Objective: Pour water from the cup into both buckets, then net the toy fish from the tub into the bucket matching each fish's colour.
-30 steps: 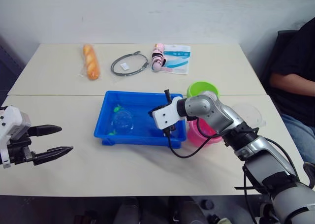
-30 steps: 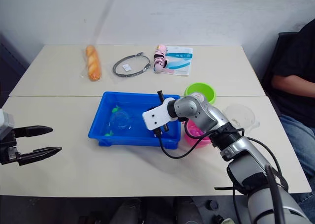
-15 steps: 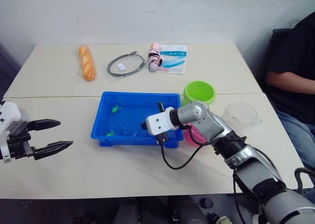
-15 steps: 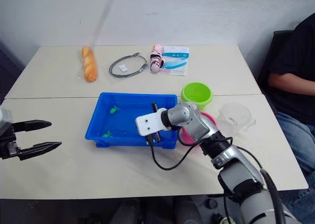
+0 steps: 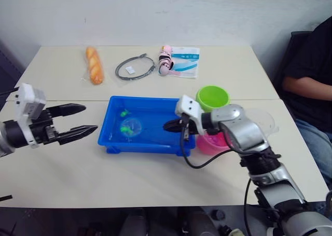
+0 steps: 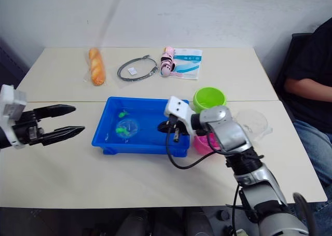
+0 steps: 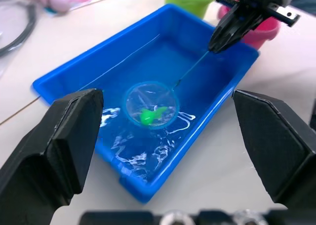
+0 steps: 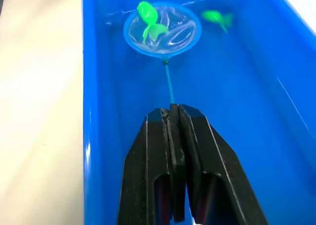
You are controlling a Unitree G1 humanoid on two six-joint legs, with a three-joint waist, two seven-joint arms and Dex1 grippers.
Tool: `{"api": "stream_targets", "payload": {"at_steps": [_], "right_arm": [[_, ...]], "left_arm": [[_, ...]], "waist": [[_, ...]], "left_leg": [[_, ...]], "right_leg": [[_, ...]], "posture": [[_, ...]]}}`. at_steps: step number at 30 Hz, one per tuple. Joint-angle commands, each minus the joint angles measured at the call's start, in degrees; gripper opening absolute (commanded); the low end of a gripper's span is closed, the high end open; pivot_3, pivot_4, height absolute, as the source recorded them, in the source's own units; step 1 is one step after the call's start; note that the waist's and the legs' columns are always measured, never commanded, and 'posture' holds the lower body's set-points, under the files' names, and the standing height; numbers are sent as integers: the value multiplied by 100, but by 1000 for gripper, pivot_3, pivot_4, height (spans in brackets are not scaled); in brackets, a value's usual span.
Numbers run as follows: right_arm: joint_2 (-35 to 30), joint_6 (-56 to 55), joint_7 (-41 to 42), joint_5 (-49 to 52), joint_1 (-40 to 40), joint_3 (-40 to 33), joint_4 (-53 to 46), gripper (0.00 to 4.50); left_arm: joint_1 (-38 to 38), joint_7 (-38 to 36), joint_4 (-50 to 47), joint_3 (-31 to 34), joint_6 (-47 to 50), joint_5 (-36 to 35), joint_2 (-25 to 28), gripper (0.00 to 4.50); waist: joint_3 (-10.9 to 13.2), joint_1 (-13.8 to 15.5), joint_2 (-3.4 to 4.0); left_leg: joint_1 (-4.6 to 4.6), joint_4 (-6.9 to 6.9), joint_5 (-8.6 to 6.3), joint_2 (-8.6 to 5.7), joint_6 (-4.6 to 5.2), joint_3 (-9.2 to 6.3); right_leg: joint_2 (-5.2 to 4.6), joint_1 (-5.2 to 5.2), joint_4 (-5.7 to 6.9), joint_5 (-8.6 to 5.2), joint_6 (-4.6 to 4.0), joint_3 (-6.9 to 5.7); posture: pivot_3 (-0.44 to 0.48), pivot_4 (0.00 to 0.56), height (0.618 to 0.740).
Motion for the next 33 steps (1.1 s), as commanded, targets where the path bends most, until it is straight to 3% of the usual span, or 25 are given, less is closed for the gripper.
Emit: {"api": "stream_targets", "payload": {"at_steps": [1,8,15,18,20,26,33], "right_arm": [[-286,251,-158,515,226,-722,-853,0],[-1209,805,-585,991,831,-1742,-1875,0],[-2109,652,-940,990,1189,-2493,-1911,0],[-2741,-588,-1020,259,1469,-2369,-1545,0],[-3236,-2339,-1199,-657,1753,-2062,-946,0],[-3320,-4084,-1684,-1293,1883,-1933,63,0],[-4336,-7545,-3420,-4084,1442,-1042,1102,0]], "left_arm": [[-423,51,-60,-344,-162,-66,-152,4478],[-1461,246,93,-1173,-277,76,-676,4478],[-1873,123,317,-1629,-504,232,-899,4478],[-1929,61,420,-1757,-613,323,-990,4478],[-1997,56,527,-1812,-697,371,-1084,4478],[-2088,64,617,-1851,-749,424,-1190,4478],[-2043,29,609,-1757,-738,446,-1095,4478]], "waist": [[0,2,0],[0,57,0],[0,130,0],[0,138,0],[0,137,0],[0,98,0],[2,114,4]], "left_leg": [[0,0,0,0,0,0],[0,0,0,0,0,5],[1,1,1,0,-2,7],[0,1,1,-2,-2,7],[-1,2,2,-7,-1,12],[2,6,6,-8,-1,25],[1,8,8,-9,-5,29]], "right_leg": [[0,0,-2,0,0,0],[6,-1,-3,1,2,5],[7,2,-6,1,2,8],[6,4,-13,1,3,8],[6,5,-16,3,6,11],[9,6,-15,8,17,22],[6,-1,-13,8,16,25]], "posture": [[0,150,740],[0,150,740],[0,150,740],[0,150,740],[0,150,740],[0,150,740],[0,150,740]]}}
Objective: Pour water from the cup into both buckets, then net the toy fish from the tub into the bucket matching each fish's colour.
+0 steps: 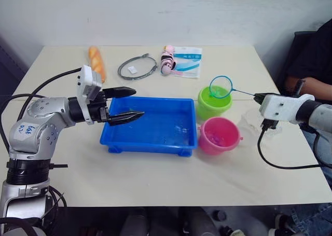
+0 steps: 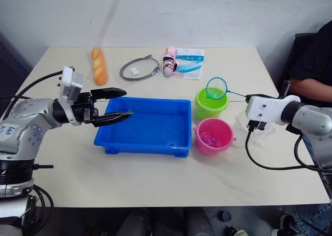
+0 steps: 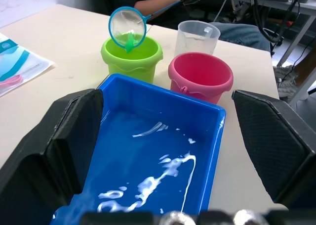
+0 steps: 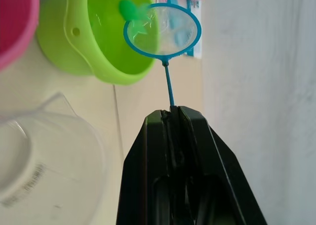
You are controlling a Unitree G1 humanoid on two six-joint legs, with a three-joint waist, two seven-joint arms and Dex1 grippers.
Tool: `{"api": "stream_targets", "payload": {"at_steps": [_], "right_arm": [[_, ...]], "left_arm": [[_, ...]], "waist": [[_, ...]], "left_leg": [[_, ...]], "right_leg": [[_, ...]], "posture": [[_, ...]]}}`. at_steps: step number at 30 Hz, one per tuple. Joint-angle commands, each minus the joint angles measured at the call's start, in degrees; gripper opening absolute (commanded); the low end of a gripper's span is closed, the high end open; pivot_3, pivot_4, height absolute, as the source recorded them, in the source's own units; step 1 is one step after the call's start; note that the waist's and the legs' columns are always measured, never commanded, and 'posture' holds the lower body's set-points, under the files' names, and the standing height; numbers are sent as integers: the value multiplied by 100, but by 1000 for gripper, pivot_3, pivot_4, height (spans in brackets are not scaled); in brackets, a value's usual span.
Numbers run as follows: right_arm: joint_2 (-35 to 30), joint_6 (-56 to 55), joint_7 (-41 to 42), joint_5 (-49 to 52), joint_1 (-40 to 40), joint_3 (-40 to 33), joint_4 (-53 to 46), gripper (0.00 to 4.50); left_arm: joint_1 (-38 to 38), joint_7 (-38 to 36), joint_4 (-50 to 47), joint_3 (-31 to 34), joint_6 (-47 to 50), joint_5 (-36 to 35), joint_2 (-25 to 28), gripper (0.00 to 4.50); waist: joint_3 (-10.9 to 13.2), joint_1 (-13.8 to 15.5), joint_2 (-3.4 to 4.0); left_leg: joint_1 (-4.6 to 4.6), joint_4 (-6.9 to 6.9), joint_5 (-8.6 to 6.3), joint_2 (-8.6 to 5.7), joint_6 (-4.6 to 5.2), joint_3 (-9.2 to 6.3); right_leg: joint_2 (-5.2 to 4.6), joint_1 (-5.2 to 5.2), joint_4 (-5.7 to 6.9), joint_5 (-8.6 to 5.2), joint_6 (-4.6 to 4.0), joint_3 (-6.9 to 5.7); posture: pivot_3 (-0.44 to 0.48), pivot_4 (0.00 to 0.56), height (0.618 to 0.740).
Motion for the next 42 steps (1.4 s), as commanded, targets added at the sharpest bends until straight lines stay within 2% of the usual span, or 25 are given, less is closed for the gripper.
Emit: {"api": "stream_targets", "payload": {"at_steps": [1,5,7,10,13,16,20,25,30,33,39,42], "right_arm": [[-345,-1327,-890,-1171,-250,257,311,0],[-265,-1405,-1363,-1338,-530,205,778,0],[-154,-1183,-1256,-994,-766,110,984,0],[207,-623,-303,374,-766,125,673,0],[1011,1317,620,2030,-803,218,-393,0],[1659,3350,1257,3112,-1042,597,-1453,0],[2421,6043,1546,4421,-1513,1091,-2183,0],[3028,7233,1542,4553,-2006,1661,-1925,0],[3422,7740,1601,4346,-2127,2279,-1436,0],[3828,8033,1452,4330,-2373,2353,-980,0],[4410,7910,1252,4065,-2692,2446,-169,0],[4856,7715,981,3881,-2944,2307,557,0]], "left_arm": [[-18,-26,-80,114,-50,8,90,4478],[-4,-40,-126,105,-16,2,106,4478],[41,-67,-133,113,-29,23,143,4478],[255,-159,-125,221,45,-24,304,4478],[727,-180,-51,451,21,44,565,4478],[1244,-182,-26,764,-17,90,804,4478],[2034,-138,-137,1419,25,60,1075,4478],[2779,-12,-272,2092,91,13,1170,4478],[3262,249,-772,2553,337,-195,1011,4478],[3477,354,-1009,2751,412,-249,946,4478],[3619,595,-1273,2961,518,-364,800,4478],[3648,674,-1354,2986,521,-373,760,4478]], "waist": [[0,1,0],[0,5,0],[1,-6,1],[1,-40,1],[1,-77,1],[1,-118,1],[1,-127,1],[1,-12,1],[-2,20,-3],[-2,0,-3],[-2,-109,-3],[-2,-156,-4]], "left_leg": [[0,0,1,1,-1,-1],[0,1,2,2,-4,-1],[0,5,3,0,-5,5],[4,4,4,13,-7,6],[8,6,4,33,-8,4],[8,7,7,36,-12,-3],[6,3,6,37,-11,-17],[3,-2,-10,19,16,-30],[-6,-5,-14,7,22,-39],[-10,-8,-13,3,21,-37],[-7,-20,-10,5,15,-38],[-6,-19,-9,3,14,-36]], "right_leg": [[1,1,-2,0,0,-2],[3,3,-2,0,0,-1],[1,2,4,0,0,3],[12,3,6,0,0,3],[29,12,5,0,-1,2],[29,9,20,0,-3,0],[21,6,28,-4,-12,-8],[-5,8,2,-6,-17,-23],[-15,9,-17,-6,-17,-28],[-17,6,-22,-5,-15,-27],[-12,-3,-7,-5,-15,-30],[-13,-2,-6,-5,-15,-27]], "posture": [[0,150,740],[0,150,740],[0,150,740],[0,150,740],[0,150,740],[0,150,740],[0,150,740],[0,150,740],[0,150,740],[0,150,740],[0,150,740],[0,150,740]]}}
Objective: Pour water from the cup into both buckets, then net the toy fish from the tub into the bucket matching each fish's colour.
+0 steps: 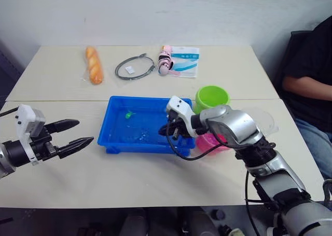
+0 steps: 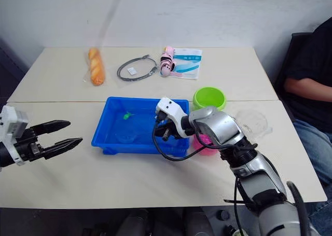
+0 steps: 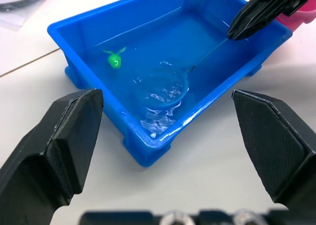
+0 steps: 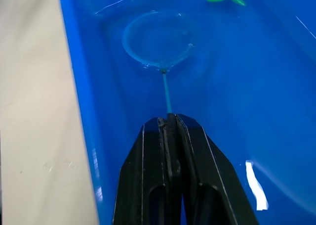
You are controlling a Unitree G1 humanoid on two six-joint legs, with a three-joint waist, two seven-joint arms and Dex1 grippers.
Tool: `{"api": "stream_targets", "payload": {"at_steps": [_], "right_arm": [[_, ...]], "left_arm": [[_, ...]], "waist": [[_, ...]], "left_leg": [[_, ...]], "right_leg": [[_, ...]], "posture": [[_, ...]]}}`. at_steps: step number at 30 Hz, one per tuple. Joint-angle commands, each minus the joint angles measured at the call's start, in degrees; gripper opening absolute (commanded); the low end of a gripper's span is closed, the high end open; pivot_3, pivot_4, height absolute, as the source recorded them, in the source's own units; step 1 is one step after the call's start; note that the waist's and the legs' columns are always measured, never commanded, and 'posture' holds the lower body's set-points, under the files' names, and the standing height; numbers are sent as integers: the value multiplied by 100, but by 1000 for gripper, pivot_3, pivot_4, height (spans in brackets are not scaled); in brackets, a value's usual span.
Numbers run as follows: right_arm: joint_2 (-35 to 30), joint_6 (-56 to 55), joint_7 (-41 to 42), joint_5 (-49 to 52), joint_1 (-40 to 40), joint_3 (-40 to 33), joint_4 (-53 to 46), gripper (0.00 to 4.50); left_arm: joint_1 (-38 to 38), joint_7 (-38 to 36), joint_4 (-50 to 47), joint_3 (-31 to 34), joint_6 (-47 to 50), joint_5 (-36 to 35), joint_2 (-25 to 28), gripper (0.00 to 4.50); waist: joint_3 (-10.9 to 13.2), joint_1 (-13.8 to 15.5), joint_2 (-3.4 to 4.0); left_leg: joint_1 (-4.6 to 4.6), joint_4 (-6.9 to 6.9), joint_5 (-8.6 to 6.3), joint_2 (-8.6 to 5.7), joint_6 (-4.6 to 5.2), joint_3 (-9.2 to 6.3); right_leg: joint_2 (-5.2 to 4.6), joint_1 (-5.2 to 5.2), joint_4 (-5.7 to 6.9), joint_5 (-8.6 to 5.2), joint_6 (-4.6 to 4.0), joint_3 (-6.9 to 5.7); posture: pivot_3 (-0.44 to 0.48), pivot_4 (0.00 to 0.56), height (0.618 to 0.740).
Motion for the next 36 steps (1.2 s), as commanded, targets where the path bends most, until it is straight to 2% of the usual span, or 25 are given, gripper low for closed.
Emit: {"api": "stream_targets", "payload": {"at_steps": [1,4,6,11,16,26,36], "right_arm": [[392,-301,-302,-223,-324,-231,661,0],[634,-631,-537,-427,-556,-374,1288,0],[733,-752,-547,-424,-626,-484,1322,0],[653,-1146,-200,-421,-362,-459,480,0],[546,-1641,-215,-611,-90,-543,5,0],[-701,-1732,143,-478,890,-1054,-1868,0],[-1872,-1338,134,-110,1784,-2111,-3146,0]], "left_arm": [[42,87,-188,208,-4,-119,-13,4478],[37,93,-137,227,-33,-117,13,4478],[15,97,-111,218,-43,-116,27,4478],[-114,85,-42,115,-122,-71,59,4478],[-352,82,81,-76,-194,-35,71,4478],[-1402,-165,288,-908,52,-238,132,4478],[-2638,-420,773,-2128,-245,-22,-306,4478]], "waist": [[0,-20,0],[0,-27,0],[0,-25,0],[0,-15,0],[0,-15,0],[-1,23,-1],[-1,54,-1]], "left_leg": [[0,0,0,0,0,1],[0,-2,6,0,-10,3],[-1,-3,10,0,-17,3],[-4,-10,10,-1,-19,3],[-3,-15,9,-2,-16,3],[-6,-20,10,-5,-18,3],[-1,-28,13,-5,-18,6]], "right_leg": [[0,-2,2,0,0,1],[1,-7,8,0,0,1],[1,-8,6,0,0,0],[0,-8,8,0,0,-1],[0,-8,5,0,0,-1],[0,-6,1,2,3,1],[3,-4,-20,2,3,4]], "posture": [[0,150,740],[0,150,740],[0,150,740],[0,150,740],[0,150,740],[0,150,740],[0,150,740]]}}
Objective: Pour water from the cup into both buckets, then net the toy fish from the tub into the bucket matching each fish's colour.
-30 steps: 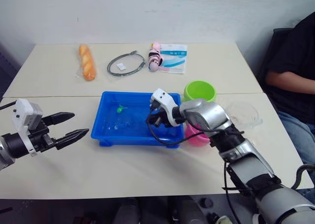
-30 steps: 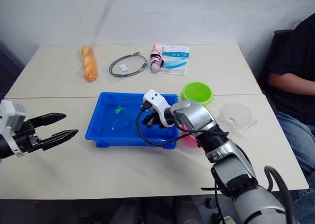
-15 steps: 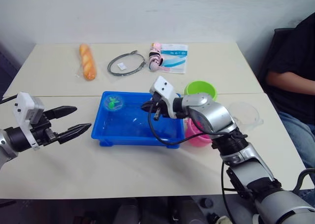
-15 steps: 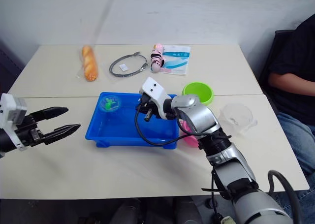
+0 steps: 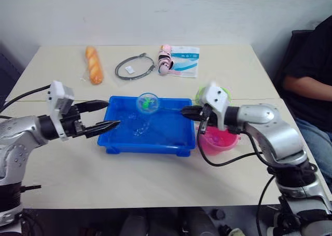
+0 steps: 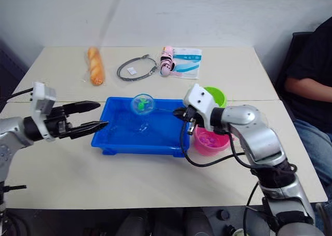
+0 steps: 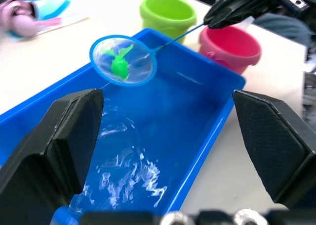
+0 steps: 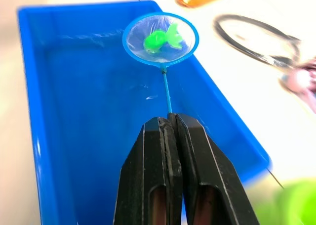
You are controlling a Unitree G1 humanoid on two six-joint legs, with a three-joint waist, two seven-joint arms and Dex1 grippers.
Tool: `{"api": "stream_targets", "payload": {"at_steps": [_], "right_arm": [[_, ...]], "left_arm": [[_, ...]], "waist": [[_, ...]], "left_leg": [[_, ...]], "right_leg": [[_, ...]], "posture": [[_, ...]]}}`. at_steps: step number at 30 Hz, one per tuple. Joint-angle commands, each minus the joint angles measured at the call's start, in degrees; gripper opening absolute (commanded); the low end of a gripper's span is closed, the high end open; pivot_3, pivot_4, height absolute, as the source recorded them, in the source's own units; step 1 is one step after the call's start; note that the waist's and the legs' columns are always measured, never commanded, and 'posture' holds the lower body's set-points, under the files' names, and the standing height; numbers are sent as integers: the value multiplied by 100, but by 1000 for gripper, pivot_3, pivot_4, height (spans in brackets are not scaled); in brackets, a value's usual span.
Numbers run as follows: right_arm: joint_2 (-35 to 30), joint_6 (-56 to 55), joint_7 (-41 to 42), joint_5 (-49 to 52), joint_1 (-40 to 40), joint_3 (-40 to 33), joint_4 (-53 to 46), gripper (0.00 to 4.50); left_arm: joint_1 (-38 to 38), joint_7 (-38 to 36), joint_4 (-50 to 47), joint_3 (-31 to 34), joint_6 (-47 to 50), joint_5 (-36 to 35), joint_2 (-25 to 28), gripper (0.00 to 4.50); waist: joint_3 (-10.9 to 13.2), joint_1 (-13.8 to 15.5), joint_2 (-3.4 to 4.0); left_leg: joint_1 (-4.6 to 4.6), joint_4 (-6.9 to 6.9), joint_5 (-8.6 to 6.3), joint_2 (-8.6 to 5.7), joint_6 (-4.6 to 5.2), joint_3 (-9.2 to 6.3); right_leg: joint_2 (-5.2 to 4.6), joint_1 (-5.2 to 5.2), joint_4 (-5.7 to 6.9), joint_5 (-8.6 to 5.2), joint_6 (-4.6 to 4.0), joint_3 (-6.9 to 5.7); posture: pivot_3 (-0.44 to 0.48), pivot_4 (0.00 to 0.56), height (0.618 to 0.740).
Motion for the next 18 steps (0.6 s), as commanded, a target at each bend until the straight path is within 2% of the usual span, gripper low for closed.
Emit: {"api": "stream_targets", "payload": {"at_steps": [1,8,13,18], "right_arm": [[-326,45,37,252,191,-575,-474,0],[-876,-477,-135,140,701,-1368,-332,0],[-1475,-1298,-82,-234,1033,-1868,150,0],[-2022,-2619,-107,-942,1269,-1810,967,0]], "left_arm": [[-398,-146,74,-242,-193,72,-72,4478],[-977,-326,188,-666,-280,137,-257,4478],[-1203,-460,368,-827,-387,267,-306,4478],[-1335,-466,401,-878,-459,298,-414,4478]], "waist": [[0,19,0],[0,105,0],[0,118,0],[0,110,0]], "left_leg": [[0,0,3,-1,-5,0],[0,4,4,-1,-6,3],[0,8,5,-2,-4,3],[1,13,5,-3,-1,8]], "right_leg": [[0,1,-1,0,0,-1],[2,4,-2,1,2,1],[3,8,-4,1,3,0],[5,10,-3,3,6,4]], "posture": [[0,150,740],[0,150,740],[0,150,740],[0,150,740]]}}
